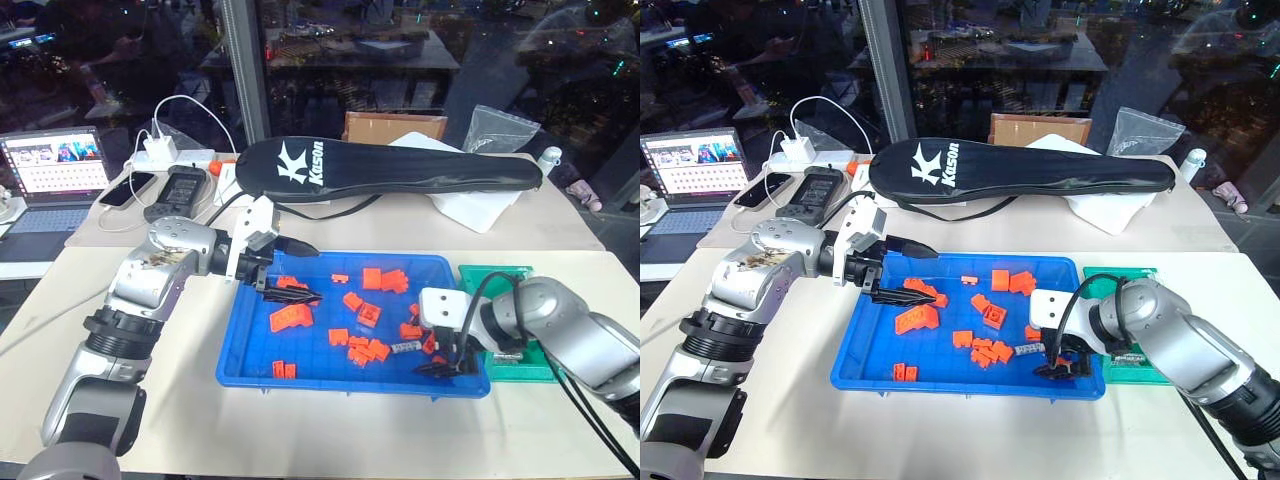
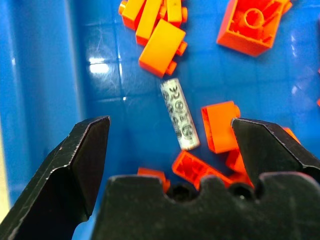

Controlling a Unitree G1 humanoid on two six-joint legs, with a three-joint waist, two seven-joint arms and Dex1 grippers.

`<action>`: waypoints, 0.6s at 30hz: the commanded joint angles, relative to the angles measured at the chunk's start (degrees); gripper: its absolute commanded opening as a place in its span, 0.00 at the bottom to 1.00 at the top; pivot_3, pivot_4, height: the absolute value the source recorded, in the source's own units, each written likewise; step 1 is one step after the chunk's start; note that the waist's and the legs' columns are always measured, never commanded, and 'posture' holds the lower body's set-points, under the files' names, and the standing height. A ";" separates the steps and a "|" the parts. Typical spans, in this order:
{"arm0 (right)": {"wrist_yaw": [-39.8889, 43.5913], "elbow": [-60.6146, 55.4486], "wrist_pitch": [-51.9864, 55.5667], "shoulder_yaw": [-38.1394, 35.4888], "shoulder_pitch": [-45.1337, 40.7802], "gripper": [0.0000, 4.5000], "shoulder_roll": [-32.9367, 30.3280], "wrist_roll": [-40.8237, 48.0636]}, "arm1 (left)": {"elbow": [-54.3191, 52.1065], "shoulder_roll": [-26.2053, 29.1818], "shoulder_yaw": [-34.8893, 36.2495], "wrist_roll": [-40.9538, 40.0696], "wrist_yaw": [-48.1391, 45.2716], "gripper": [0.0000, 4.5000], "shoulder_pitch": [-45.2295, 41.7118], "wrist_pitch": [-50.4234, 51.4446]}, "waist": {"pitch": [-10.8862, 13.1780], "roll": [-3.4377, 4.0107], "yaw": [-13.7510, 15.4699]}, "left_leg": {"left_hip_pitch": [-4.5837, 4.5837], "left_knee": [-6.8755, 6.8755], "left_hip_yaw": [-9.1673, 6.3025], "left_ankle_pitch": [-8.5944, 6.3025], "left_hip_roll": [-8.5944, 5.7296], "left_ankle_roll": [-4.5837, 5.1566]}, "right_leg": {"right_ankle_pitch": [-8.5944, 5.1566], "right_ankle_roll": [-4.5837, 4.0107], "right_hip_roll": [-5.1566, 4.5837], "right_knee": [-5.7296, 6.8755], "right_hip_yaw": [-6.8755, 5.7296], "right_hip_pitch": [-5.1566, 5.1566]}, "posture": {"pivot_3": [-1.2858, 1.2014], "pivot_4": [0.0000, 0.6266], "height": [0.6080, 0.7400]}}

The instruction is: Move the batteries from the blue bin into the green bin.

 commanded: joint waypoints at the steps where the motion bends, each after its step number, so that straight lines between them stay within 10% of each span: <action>1: 1.02 0.53 -0.49 0.11 -1.49 1.00 1.46 -1.40 | -1.55 0.37 1.49 -0.29 0.85 1.00 -0.94 -0.38 | 0.00 0.00 -0.02 | 0.00 0.00 0.00 0.00 0.00 0.00 | 0.00 0.00 0.00 0.00 0.00 0.00 | 0.52 0.24 0.93; 3: 1.45 1.51 -1.68 1.48 -1.74 1.00 2.09 -3.50 | -1.58 0.50 1.43 -0.32 0.86 1.00 -1.05 -0.43 | 0.00 0.00 -0.01 | 0.00 0.00 0.00 0.00 0.00 0.00 | 0.00 0.00 0.00 0.01 0.00 0.00 | 0.52 0.24 0.93; 15: 2.47 3.76 -2.48 4.25 -1.82 0.08 6.23 -8.93 | -2.03 1.05 1.54 -0.55 1.06 1.00 -0.89 -0.30 | -0.01 0.00 0.25 | 0.01 0.03 0.00 0.00 0.00 0.00 | 0.00 0.00 0.00 0.02 0.00 0.03 | 0.52 0.24 0.93; 18: 2.66 3.66 -2.23 3.97 -1.70 0.06 6.57 -9.19 | -2.10 1.12 1.53 -0.53 1.14 1.00 -0.85 -0.29 | -0.01 0.00 0.45 | 0.03 0.03 0.00 0.00 0.00 0.00 | 0.00 0.00 0.00 0.02 0.00 0.05 | 0.52 0.24 0.93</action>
